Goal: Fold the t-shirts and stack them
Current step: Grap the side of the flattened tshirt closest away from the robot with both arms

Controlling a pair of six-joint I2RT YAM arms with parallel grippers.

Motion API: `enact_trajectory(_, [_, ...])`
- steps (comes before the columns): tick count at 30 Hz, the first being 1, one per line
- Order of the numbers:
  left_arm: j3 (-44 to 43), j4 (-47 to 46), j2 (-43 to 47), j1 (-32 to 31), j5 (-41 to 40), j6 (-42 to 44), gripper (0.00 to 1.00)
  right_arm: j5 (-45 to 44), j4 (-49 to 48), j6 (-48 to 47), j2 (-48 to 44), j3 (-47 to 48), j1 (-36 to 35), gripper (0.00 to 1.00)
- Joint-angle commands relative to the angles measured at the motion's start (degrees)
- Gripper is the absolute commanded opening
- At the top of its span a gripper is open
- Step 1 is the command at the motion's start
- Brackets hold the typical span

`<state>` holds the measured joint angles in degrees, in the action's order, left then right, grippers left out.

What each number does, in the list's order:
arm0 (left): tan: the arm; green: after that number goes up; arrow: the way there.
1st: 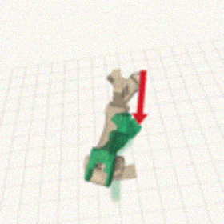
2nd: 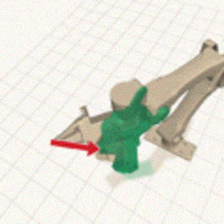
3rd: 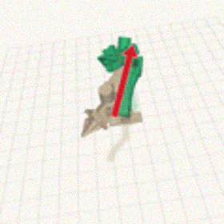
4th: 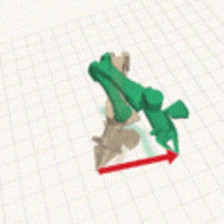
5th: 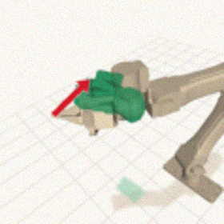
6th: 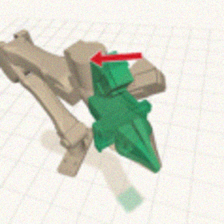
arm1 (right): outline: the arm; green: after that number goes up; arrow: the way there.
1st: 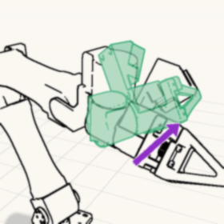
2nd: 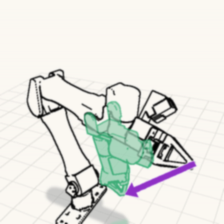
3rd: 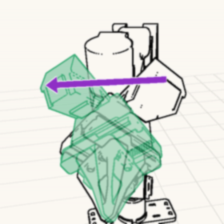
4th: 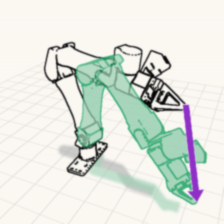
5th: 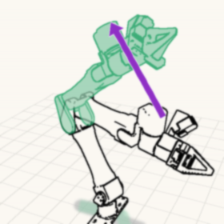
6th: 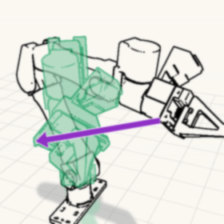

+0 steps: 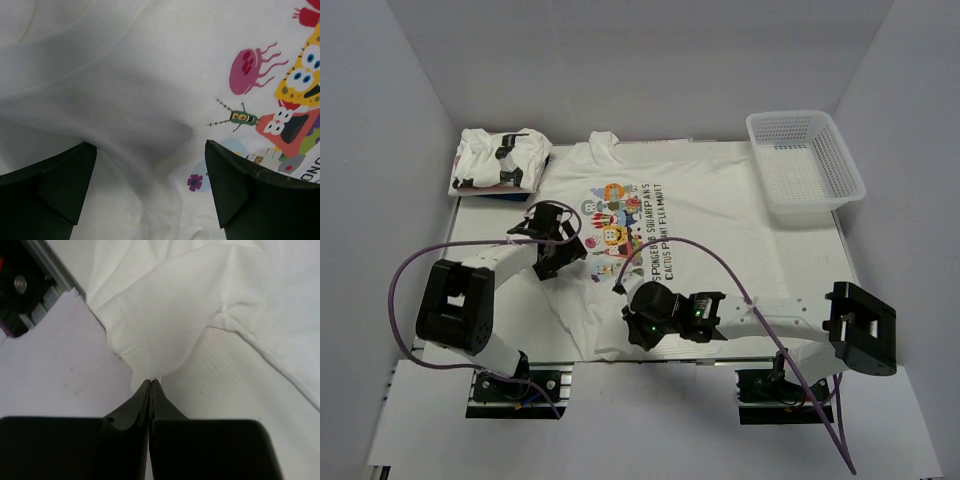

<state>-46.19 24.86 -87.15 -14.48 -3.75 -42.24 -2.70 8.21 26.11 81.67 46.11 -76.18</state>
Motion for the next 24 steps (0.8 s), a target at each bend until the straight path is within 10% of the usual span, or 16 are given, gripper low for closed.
enact_trajectory(1, [-0.8,-1.0,-6.9,-0.1,-1.8,-0.2,1.00,-2.3,1.5,3.2,-2.9,3.5,3.0,0.00])
enact_trajectory(13, [-29.6,10.9,-29.3,0.9,-8.2,2.2,1.00,17.8,6.9,6.0,2.0,17.8,13.9,0.00])
enact_trajectory(20, [-32.4,9.2,-24.6,0.9,-8.2,6.3,1.00,19.9,8.8,10.2,8.8,12.9,21.8,0.00])
enact_trajectory(24, [-32.9,10.3,-21.7,0.9,-8.7,8.8,1.00,8.5,12.1,9.5,11.5,11.2,24.9,0.31])
